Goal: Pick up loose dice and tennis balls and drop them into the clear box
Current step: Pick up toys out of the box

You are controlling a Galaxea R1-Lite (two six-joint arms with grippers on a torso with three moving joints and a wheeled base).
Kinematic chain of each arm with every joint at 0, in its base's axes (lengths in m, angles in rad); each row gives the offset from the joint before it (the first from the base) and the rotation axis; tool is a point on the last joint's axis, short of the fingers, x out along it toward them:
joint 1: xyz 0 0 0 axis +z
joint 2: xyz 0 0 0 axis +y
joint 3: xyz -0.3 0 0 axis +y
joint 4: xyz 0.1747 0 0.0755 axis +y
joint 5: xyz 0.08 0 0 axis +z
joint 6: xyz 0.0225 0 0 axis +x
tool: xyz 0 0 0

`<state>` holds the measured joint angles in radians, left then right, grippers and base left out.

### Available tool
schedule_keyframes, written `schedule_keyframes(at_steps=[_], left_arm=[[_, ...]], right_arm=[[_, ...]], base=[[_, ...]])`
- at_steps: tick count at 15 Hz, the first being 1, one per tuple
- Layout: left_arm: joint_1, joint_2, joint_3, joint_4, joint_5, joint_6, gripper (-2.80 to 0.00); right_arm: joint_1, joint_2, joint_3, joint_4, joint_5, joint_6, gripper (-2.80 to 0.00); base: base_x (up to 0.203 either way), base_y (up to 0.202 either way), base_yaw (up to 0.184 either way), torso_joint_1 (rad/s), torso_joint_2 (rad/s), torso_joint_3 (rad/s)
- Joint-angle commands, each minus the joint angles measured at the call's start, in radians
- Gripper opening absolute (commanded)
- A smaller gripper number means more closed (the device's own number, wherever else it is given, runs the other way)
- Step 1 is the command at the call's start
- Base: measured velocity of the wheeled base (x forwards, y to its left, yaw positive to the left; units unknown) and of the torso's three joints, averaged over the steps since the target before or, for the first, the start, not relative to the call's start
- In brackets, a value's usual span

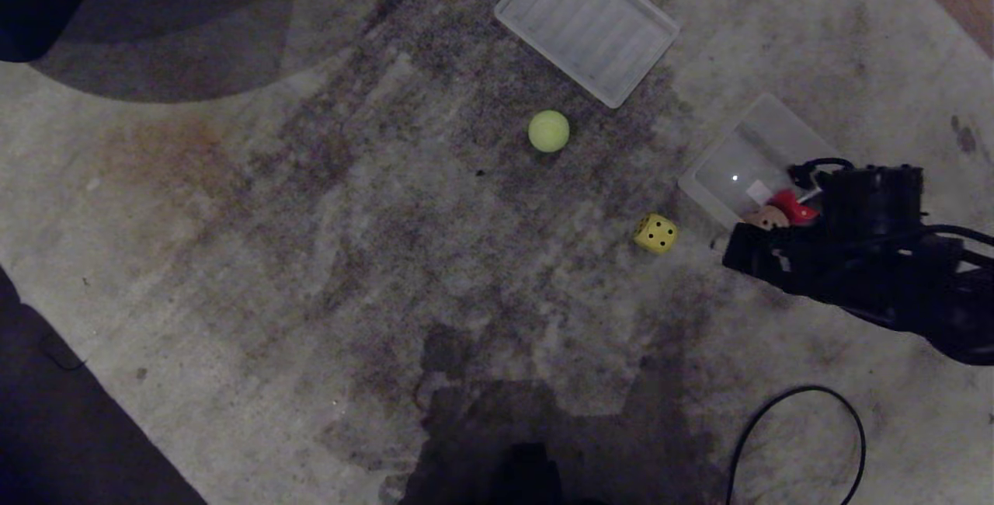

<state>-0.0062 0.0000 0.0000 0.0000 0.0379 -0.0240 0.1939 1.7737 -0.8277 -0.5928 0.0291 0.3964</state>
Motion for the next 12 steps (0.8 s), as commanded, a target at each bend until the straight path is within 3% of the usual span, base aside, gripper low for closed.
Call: schedule_keyframes(at_steps=[1, 3, 8, 12], left_arm=[[0.000, 0.002, 0.002, 0.000, 0.000, -0.001, -2.80], [0.000, 0.002, 0.002, 0.000, 0.000, -0.001, -2.80], [0.000, 0.002, 0.002, 0.000, 0.000, -0.001, -2.80], [0.000, 0.002, 0.002, 0.000, 0.000, -0.001, -2.80]], right_arm=[[0.049, 0.148, -0.088, -0.017, 0.002, -0.003, 0.00], [0.062, 0.216, -0.120, -0.044, -0.004, -0.052, 0.00], [0.052, 0.285, -0.154, -0.178, 0.053, -0.296, 0.00], [0.052, 0.215, -0.118, -0.183, 0.088, -0.363, 0.00]], base=[[0.000, 0.000, 0.000, 0.000, 0.00, 0.000], [0.000, 0.000, 0.000, 0.000, 0.00, 0.000], [0.000, 0.000, 0.000, 0.000, 0.00, 0.000], [0.000, 0.000, 0.000, 0.000, 0.00, 0.000]])
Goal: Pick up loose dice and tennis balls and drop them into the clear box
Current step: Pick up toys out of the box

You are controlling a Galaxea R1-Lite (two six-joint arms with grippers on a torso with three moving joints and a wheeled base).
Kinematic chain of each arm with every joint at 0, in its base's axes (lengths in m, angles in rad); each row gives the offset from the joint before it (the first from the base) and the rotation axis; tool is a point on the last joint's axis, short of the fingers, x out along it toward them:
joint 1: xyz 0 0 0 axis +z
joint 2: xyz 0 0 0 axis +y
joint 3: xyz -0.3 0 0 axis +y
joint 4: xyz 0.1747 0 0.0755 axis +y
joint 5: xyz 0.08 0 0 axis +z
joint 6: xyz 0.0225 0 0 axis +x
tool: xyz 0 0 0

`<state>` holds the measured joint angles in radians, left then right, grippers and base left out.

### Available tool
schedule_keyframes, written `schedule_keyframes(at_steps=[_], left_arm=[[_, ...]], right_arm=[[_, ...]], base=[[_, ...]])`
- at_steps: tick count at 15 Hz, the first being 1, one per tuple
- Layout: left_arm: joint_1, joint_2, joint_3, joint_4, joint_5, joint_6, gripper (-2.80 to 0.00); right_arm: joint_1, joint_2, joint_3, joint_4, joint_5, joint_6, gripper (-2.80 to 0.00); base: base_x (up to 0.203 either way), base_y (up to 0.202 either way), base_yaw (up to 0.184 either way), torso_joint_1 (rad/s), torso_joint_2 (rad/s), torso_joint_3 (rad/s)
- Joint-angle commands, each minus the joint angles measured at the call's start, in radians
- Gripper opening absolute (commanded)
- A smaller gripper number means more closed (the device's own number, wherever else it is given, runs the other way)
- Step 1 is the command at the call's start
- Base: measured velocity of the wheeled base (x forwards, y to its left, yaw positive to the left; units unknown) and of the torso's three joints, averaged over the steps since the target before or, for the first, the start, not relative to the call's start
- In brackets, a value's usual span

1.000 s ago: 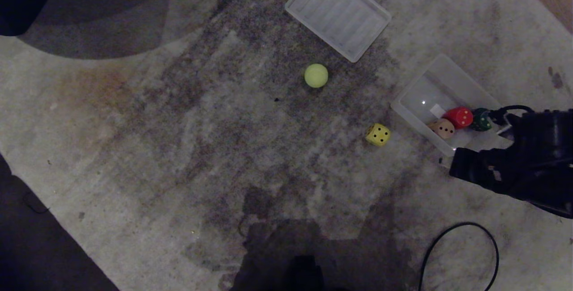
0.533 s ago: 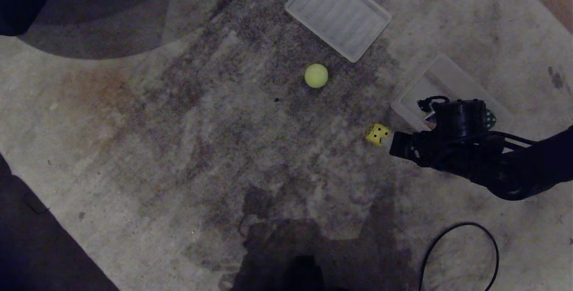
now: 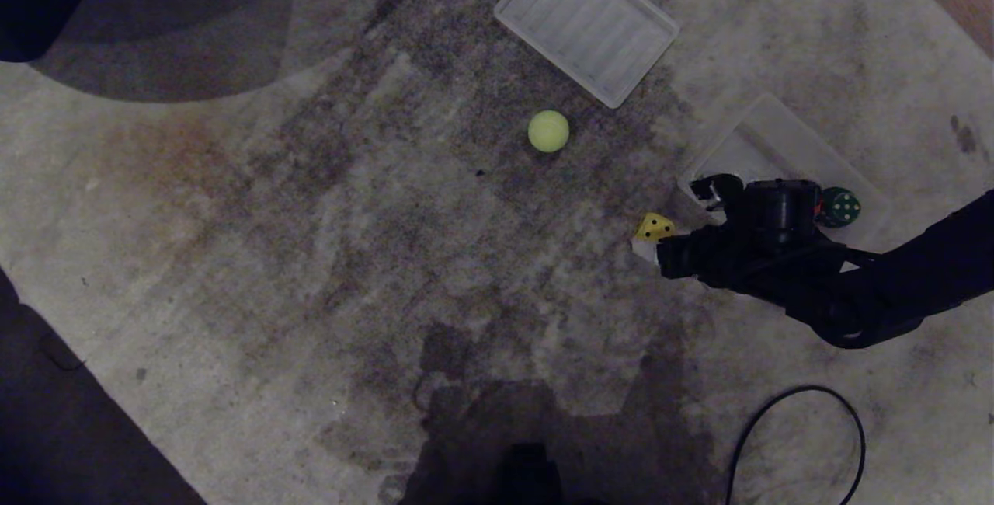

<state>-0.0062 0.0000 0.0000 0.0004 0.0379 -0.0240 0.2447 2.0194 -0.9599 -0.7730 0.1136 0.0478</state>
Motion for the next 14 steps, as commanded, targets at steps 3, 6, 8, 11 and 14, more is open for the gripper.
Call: schedule_keyframes(at_steps=[3, 6, 8, 11, 14], left_arm=[[0.000, 0.002, 0.002, 0.000, 0.000, -0.001, -2.80], [0.000, 0.002, 0.002, 0.000, 0.000, -0.001, -2.80], [0.000, 0.002, 0.002, 0.000, 0.000, -0.001, -2.80], [0.000, 0.002, 0.002, 0.000, 0.000, -0.001, -2.80], [0.000, 0.002, 0.002, 0.000, 0.000, -0.001, -2.80]], right_arm=[[-0.006, -0.018, 0.016, -0.008, 0.020, -0.069, 0.00], [-0.049, 0.005, 0.015, -0.037, 0.096, -0.156, 0.00], [-0.073, 0.026, 0.013, -0.105, 0.154, -0.201, 0.00], [-0.097, 0.061, 0.009, -0.130, 0.175, -0.267, 0.00], [-0.094, 0.090, -0.005, -0.135, 0.179, -0.247, 0.00]], base=[[0.000, 0.000, 0.000, 0.000, 0.00, 0.000], [0.000, 0.000, 0.000, 0.000, 0.00, 0.000], [0.000, 0.000, 0.000, 0.000, 0.00, 0.000], [0.000, 0.000, 0.000, 0.000, 0.00, 0.000], [0.000, 0.000, 0.000, 0.000, 0.00, 0.000]])
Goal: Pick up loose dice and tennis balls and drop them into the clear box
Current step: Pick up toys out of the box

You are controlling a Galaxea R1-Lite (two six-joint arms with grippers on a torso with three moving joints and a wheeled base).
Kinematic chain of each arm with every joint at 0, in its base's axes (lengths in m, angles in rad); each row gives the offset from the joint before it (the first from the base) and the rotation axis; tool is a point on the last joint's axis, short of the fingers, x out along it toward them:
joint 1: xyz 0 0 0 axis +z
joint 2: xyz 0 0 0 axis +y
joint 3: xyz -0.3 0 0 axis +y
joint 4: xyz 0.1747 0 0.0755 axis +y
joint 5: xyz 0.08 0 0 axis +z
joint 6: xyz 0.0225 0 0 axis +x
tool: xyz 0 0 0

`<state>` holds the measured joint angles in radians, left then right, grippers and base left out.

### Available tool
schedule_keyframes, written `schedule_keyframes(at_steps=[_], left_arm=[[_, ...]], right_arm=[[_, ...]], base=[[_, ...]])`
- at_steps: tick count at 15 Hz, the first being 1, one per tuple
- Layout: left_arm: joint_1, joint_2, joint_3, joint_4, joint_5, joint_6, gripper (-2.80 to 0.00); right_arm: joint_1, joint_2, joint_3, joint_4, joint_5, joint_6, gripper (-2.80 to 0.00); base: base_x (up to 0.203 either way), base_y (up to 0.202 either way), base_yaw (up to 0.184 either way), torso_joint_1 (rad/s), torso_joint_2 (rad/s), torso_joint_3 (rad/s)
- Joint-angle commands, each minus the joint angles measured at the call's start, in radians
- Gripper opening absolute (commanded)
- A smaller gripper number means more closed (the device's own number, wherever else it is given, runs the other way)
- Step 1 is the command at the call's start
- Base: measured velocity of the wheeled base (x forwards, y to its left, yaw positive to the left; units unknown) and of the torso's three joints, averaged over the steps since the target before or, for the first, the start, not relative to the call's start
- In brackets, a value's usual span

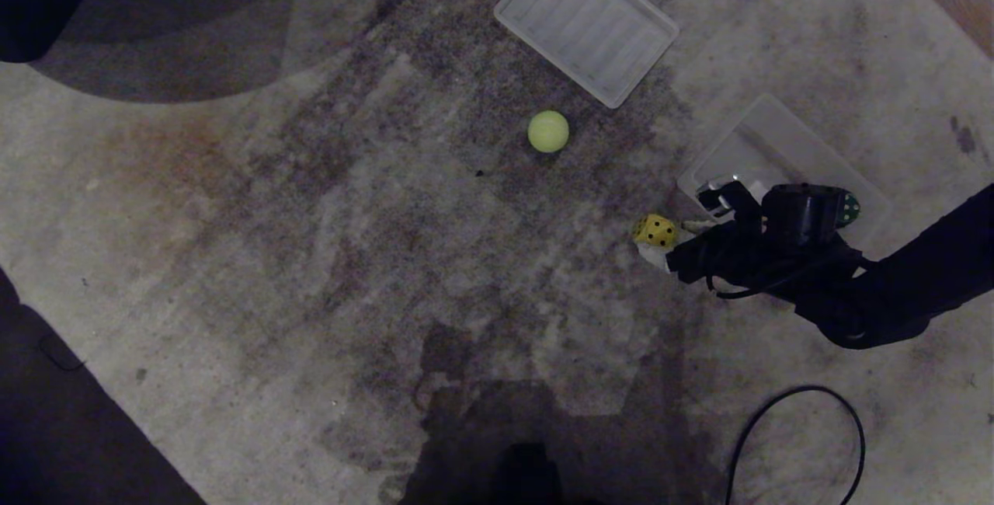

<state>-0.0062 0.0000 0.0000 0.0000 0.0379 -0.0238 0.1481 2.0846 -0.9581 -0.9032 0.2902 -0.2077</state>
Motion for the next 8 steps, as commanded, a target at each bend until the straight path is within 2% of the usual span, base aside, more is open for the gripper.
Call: schedule_keyframes(at_steps=[1, 4, 8], left_arm=[[0.000, 0.002, 0.002, 0.000, 0.000, -0.001, -2.80], [0.000, 0.002, 0.002, 0.000, 0.000, -0.001, -2.80], [0.000, 0.002, 0.002, 0.000, 0.000, -0.001, -2.80]], right_arm=[[0.005, 0.030, -0.011, -0.006, 0.008, 0.017, 0.00], [0.007, 0.056, -0.023, -0.059, 0.059, 0.026, 0.00], [0.007, 0.101, -0.041, -0.117, 0.067, 0.019, 0.00]], base=[[0.000, 0.000, 0.000, 0.000, 0.00, 0.000], [0.000, 0.000, 0.000, 0.000, 0.00, 0.000], [0.000, 0.000, 0.000, 0.000, 0.00, 0.000]])
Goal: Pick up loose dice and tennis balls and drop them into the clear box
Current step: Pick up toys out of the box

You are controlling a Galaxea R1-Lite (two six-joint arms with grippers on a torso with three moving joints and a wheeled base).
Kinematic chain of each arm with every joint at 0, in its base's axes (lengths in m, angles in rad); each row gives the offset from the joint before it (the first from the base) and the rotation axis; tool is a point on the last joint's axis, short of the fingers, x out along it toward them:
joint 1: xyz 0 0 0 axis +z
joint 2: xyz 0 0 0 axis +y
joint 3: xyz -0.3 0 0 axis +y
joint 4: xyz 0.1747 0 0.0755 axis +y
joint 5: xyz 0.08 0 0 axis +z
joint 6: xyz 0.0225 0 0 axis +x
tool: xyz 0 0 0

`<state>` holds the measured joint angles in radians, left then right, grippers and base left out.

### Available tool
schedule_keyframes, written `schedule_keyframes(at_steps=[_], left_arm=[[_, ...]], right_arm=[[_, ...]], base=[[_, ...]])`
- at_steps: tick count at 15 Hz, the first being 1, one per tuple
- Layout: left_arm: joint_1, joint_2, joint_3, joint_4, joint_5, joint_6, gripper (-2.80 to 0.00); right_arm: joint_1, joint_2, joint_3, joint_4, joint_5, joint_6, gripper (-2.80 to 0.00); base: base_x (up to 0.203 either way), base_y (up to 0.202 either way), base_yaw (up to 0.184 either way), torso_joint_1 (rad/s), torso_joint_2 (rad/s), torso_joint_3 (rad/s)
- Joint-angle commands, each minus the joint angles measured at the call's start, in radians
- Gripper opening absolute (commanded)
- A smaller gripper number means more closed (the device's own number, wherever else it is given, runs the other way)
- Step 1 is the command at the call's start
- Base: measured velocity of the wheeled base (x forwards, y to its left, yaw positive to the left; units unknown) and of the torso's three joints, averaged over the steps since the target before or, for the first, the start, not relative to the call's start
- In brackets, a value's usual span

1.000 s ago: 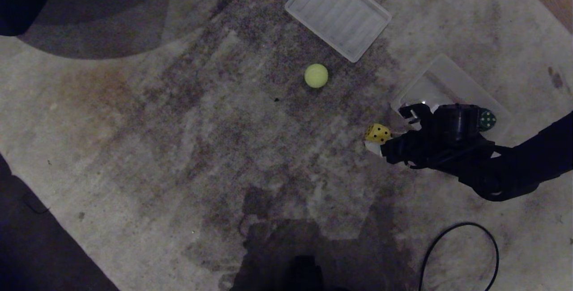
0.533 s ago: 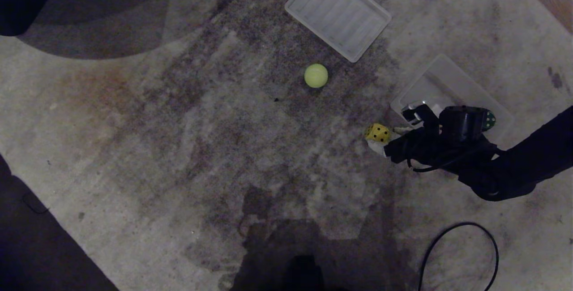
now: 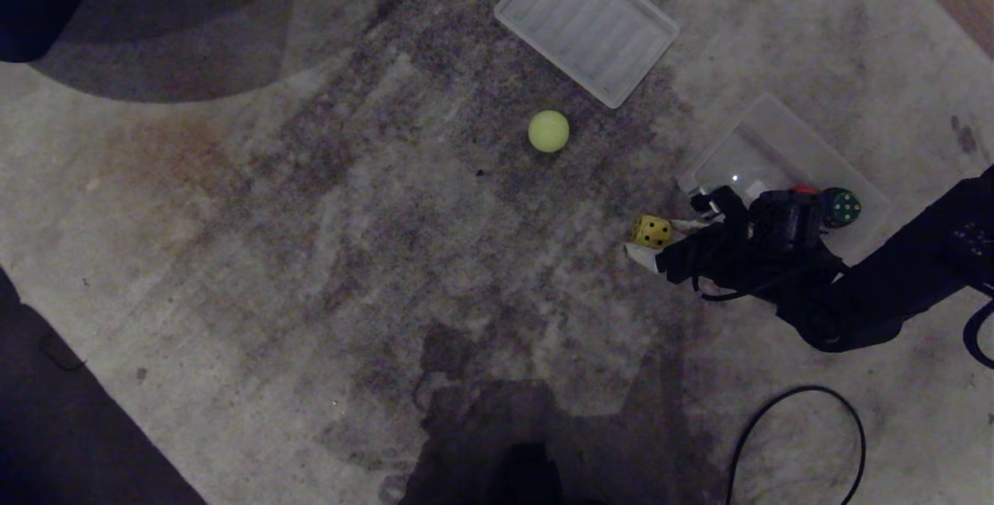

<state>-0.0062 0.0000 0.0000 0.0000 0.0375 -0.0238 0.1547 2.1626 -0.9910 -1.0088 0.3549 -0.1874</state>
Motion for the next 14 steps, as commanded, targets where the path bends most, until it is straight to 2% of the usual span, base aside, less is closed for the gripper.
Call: schedule_keyframes(at_steps=[1, 5, 6, 14], left_arm=[[0.000, 0.002, 0.002, 0.000, 0.001, -0.001, -2.80], [0.000, 0.002, 0.002, 0.000, 0.001, -0.001, -2.80], [0.000, 0.002, 0.002, 0.000, 0.001, -0.001, -2.80], [0.000, 0.002, 0.002, 0.000, 0.001, -0.001, -2.80]], right_arm=[[0.000, 0.027, -0.010, -0.012, 0.003, -0.001, 0.00], [-0.001, 0.062, -0.037, -0.017, 0.001, -0.014, 0.00], [-0.001, 0.065, -0.038, -0.017, 0.001, -0.015, -2.80], [-0.004, 0.062, -0.036, -0.013, -0.007, -0.051, -2.80]], base=[[0.000, 0.000, 0.000, 0.000, 0.00, 0.000], [0.000, 0.000, 0.000, 0.000, 0.00, 0.000], [0.000, 0.000, 0.000, 0.000, 0.00, 0.000], [0.000, 0.000, 0.000, 0.000, 0.00, 0.000]])
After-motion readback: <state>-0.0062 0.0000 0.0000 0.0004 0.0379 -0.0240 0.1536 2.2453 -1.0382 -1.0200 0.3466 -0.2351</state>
